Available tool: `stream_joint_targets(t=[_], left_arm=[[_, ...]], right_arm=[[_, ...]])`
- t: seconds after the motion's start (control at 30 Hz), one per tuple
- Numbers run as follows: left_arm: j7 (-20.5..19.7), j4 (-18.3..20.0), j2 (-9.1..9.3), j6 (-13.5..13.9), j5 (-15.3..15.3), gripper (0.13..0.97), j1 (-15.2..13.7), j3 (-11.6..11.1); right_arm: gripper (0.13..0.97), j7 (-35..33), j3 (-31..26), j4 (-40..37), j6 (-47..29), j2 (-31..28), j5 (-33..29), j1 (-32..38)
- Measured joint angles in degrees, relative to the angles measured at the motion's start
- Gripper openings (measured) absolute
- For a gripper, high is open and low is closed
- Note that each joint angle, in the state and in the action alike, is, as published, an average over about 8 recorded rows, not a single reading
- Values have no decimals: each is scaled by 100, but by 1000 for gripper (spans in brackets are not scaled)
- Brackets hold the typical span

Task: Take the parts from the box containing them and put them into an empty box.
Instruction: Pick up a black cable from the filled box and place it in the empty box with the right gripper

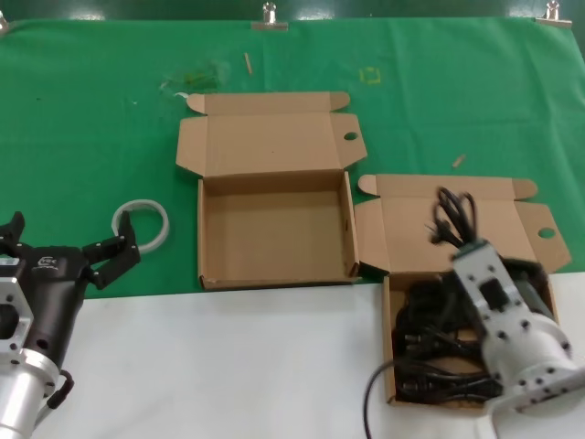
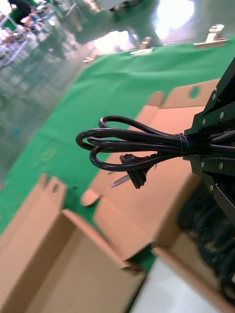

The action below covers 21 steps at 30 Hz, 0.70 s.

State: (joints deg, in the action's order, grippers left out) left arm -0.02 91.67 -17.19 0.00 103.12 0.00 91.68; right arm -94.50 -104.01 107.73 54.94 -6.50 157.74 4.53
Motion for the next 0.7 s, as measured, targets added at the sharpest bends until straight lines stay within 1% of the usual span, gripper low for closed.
stream_joint_targets(t=[0.13, 0.27, 0.7], left_arm=[[0, 0, 0, 0, 0, 965, 0, 0], [0, 0, 0, 0, 0, 965, 0, 0], [0, 0, 0, 0, 0, 965, 0, 0]], right_arm=[[200, 67, -324, 23, 82, -1, 0, 213], [200, 242, -704, -139, 23, -3, 0, 481], [200, 1188, -1937, -1251, -761, -23, 0, 1490]])
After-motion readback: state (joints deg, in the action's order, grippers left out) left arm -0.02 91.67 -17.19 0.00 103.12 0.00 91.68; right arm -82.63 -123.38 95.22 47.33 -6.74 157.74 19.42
